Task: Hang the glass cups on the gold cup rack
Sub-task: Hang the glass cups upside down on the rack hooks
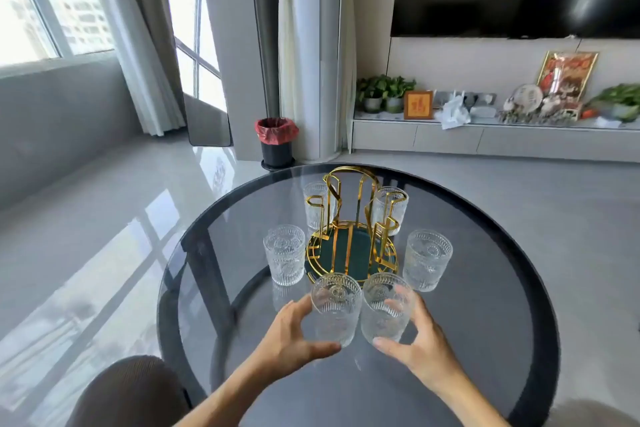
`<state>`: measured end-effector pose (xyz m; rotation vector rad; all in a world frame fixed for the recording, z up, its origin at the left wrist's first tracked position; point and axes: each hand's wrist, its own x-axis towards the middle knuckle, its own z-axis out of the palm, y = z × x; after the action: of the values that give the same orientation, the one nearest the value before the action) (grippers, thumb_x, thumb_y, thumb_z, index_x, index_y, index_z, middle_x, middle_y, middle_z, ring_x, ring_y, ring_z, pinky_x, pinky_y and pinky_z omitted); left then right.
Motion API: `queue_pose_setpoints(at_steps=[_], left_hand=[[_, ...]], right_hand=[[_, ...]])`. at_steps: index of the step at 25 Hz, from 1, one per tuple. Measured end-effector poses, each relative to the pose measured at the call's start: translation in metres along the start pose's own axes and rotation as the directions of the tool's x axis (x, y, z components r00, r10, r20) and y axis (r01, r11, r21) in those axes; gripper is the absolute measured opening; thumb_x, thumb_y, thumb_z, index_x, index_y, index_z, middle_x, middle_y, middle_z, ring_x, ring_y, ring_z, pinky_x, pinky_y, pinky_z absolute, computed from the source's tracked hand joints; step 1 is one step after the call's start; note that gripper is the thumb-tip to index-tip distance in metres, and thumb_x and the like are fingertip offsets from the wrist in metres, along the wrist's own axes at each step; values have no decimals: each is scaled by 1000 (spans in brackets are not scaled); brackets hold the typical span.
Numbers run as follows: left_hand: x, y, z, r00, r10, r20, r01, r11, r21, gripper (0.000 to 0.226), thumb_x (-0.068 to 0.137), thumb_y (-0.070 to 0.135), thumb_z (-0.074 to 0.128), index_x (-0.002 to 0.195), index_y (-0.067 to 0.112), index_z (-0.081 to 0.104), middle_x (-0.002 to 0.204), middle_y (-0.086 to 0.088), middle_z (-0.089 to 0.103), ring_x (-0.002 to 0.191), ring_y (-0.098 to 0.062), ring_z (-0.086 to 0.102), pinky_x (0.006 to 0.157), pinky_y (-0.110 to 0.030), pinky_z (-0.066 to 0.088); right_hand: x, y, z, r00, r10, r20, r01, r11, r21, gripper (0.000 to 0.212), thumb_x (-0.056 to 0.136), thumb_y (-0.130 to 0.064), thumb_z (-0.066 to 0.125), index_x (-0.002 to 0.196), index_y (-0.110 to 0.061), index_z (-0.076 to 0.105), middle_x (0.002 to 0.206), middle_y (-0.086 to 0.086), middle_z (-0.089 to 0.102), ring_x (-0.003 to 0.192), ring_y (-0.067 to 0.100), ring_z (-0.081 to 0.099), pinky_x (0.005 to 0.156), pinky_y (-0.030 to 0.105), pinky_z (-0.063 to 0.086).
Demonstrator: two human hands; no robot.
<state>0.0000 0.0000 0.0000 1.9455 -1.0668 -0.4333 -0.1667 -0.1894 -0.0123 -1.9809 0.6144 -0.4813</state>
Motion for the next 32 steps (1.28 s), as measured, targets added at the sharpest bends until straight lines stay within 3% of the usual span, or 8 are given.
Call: queue_pose_setpoints(at_steps=[2,6,11,15,19,23,28,32], left_hand=[[0,9,2,999,-44,-29,42,997,-68,67,60,48,87,116,56,52,121,34,56,119,3,52,106,-28,39],[-10,13,4,990,-77,-120,46,968,-246,58,57,30,91,106,24,61,106,3,70,106,-14,64,94,-35,51],[-13,48,-28,922,-82,-380,-121,868,-482,59,56,39,93,107,30,66,101,-3,73,89,-13,70,69,-21,55],[6,95,-63,840,32,-541,-181,958,-223,69,57,61,86,115,38,57,101,18,65,88,-6,66,65,-18,56],[30,115,-70,789,108,-605,-138,990,-3,67,59,66,81,114,41,52,104,18,62,93,-8,63,75,-23,52],[51,114,-61,802,177,-571,-85,979,185,65,65,56,83,122,35,58,112,14,61,103,-10,48,77,-20,35],[71,111,-48,870,215,-443,-49,933,355,70,69,51,82,133,32,59,125,8,65,101,-11,39,73,-26,31],[82,110,-45,924,213,-317,-47,887,460,71,73,47,81,137,29,58,130,6,64,98,-12,37,74,-26,31]], right_hand=[[1,-5,1,999,5,-32,-5,1000,6,81,47,-49,85,119,-54,46,119,-23,64,111,-18,50,83,5,38],[-1,-3,0,998,59,-32,-58,998,36,79,44,-44,88,113,-52,50,115,-23,64,110,-10,55,84,21,45],[-6,2,5,999,15,-51,-12,997,75,81,45,-45,88,112,-62,46,113,-30,65,108,-13,55,81,16,44],[-10,-16,-1,993,-62,-100,80,980,182,76,49,-43,89,118,-51,56,116,-19,68,107,4,64,76,19,53],[-12,-48,-33,942,-161,-295,235,943,234,80,55,-53,88,127,-33,59,124,-2,66,117,19,62,95,41,49],[-15,-84,-65,854,-178,-489,353,889,293,79,54,-54,89,122,-33,55,119,-3,67,106,18,67,84,23,54],[13,-122,-89,793,-207,-573,375,907,192,67,52,-50,87,107,-41,50,107,0,70,94,19,68,77,32,54],[41,-133,-85,793,-288,-536,305,950,-60,51,56,-56,82,93,-35,55,95,-8,69,82,18,63,67,32,50]])
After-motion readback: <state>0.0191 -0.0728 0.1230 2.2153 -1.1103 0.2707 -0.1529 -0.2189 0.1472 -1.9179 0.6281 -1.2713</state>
